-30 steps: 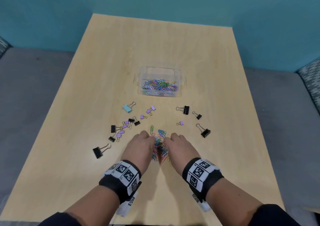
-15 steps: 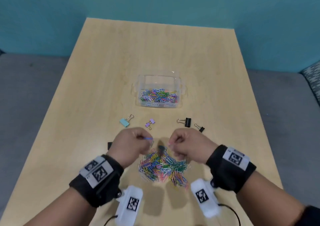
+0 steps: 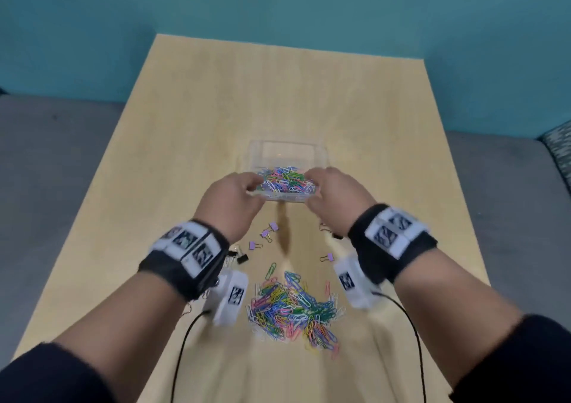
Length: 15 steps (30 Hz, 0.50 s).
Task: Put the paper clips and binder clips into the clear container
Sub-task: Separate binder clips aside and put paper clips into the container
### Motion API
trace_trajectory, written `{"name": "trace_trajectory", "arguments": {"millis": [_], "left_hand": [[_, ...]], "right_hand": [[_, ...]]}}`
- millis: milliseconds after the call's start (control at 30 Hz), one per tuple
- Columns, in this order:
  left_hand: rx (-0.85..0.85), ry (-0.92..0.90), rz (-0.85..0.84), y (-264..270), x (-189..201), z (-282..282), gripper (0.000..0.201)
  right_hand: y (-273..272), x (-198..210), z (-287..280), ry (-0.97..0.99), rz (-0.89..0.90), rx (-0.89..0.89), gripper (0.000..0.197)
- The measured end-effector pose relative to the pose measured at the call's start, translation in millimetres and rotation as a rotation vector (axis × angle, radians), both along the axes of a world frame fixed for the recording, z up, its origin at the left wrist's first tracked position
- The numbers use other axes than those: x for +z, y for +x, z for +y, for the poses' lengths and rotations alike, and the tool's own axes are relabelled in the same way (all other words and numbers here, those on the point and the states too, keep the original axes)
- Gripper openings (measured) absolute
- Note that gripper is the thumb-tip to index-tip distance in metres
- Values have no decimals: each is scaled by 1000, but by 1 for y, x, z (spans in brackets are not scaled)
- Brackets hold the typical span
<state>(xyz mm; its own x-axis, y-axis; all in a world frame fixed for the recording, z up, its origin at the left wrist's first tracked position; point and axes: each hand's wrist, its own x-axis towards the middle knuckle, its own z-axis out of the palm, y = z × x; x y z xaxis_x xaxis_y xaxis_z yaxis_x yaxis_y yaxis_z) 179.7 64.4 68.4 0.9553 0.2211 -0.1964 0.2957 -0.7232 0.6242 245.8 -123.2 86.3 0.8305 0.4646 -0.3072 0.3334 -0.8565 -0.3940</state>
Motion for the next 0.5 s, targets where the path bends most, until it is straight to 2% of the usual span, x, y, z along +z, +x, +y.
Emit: {"name": "trace_trajectory", "arguments": {"millis": [67,133,233,333,433,500], "left_hand": [[-86,35,34,-43,-6,-2,32],[-221,45,148,-90,-20,-10,41],[-368,108,275,-148,-41,-31,71],[-391,215,201,-169,-59,-47,97],[-365,290,96,-162,-72,-57,95],[-348,264,70,-154,-75,-63,82]], "right_hand": [[-44,-8,-16,-38,65,118,38],[-94,-19,-36,-111,143,202,40],[-156,-31,-61,-215,210,190,70],[-188,-47,-69,-260,215,124,99],[-192,-63,-58,-207,86,73,101],[-188,-74,-45,-145,29,71,89]]}}
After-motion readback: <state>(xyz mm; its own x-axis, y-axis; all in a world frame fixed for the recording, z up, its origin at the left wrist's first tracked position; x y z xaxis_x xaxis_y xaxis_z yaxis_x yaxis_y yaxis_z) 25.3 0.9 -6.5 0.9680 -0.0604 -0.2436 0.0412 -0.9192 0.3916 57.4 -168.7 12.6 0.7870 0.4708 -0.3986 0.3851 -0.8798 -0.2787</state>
